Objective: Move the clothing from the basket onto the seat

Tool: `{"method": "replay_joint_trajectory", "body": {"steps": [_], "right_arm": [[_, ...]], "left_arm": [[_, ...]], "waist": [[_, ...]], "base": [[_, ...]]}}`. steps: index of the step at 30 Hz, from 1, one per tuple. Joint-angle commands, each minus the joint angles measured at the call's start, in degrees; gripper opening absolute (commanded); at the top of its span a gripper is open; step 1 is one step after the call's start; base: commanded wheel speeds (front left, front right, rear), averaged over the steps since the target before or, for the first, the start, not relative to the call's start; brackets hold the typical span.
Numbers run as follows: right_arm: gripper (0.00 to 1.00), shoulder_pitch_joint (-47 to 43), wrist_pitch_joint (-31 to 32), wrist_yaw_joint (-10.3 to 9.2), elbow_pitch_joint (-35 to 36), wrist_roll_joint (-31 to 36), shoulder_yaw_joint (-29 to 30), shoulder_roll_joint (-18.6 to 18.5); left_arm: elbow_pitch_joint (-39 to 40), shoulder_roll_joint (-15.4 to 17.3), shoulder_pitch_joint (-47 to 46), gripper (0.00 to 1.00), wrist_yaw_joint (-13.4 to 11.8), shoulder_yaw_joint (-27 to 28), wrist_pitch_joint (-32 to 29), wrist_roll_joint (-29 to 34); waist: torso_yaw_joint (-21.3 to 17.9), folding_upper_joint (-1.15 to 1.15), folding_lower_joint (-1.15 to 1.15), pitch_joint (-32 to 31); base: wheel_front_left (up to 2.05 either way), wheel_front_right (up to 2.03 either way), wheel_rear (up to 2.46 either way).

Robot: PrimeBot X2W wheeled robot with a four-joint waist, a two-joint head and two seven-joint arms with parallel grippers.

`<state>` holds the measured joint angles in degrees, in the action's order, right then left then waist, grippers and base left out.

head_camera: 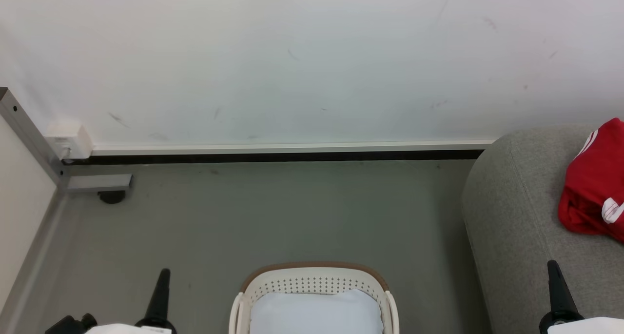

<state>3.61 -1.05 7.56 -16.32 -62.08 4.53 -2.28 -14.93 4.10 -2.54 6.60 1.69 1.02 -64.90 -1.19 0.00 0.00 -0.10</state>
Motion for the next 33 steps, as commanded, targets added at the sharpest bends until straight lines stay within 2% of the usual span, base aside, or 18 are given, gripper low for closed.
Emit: {"method": "replay_joint_trajectory", "body": {"steps": [1,33], "right_arm": [[0.00,1.4,0.4,-0.07,0.8,-1.6,0.3,-0.6],[0.00,2.3,4.7,-0.11,1.8,-18.9,1.4,-0.7]], "left_arm": [[0.6,0.1,-1.2,0.00,0.3,0.5,-0.4,-1.3],[0.8,-0.7,-2.9,0.00,0.8,3.2,-4.7,-17.1]], "waist": [[0.0,0.00,0.00,0.0],[0.6,0.00,0.00,0.2]], "base": [[0.00,0.00,0.00],[0.00,0.00,0.00]]}}
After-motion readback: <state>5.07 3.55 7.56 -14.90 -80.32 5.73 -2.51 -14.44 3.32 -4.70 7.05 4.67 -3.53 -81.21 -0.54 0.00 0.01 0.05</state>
